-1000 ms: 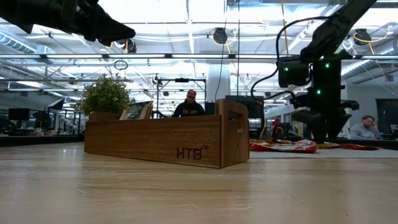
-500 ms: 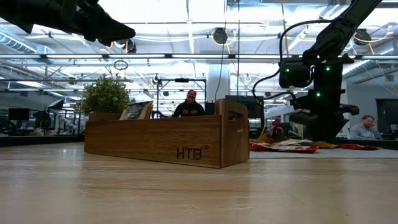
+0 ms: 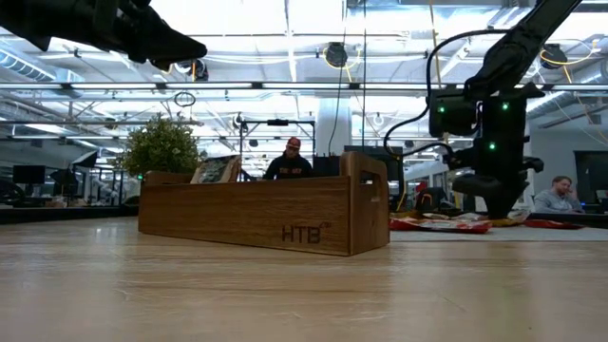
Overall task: Pick & Place Tea
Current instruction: Put the brown tea bag into the left section of the wooden organizer
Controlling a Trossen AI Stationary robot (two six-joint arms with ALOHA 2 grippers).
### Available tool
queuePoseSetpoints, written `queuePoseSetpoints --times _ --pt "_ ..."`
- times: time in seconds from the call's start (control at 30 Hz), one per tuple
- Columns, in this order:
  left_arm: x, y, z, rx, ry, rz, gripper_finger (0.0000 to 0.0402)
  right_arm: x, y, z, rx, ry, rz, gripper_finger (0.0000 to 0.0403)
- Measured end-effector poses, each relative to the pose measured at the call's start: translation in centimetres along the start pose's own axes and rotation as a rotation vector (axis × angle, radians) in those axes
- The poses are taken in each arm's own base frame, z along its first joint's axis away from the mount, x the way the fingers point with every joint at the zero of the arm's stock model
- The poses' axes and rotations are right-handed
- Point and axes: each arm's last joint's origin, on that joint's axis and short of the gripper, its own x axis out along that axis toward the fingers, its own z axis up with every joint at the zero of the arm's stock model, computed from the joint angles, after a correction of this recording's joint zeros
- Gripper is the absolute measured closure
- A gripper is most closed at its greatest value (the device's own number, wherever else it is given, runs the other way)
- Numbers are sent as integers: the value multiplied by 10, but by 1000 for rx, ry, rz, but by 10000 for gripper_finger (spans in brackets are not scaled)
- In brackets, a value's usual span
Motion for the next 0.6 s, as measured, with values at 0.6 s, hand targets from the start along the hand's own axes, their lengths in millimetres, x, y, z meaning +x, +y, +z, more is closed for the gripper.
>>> queuePoseSetpoints --times 0.6 --pt "0 2 9 3 -91 26 364 -102 111 -14 -906 -835 -384 400"
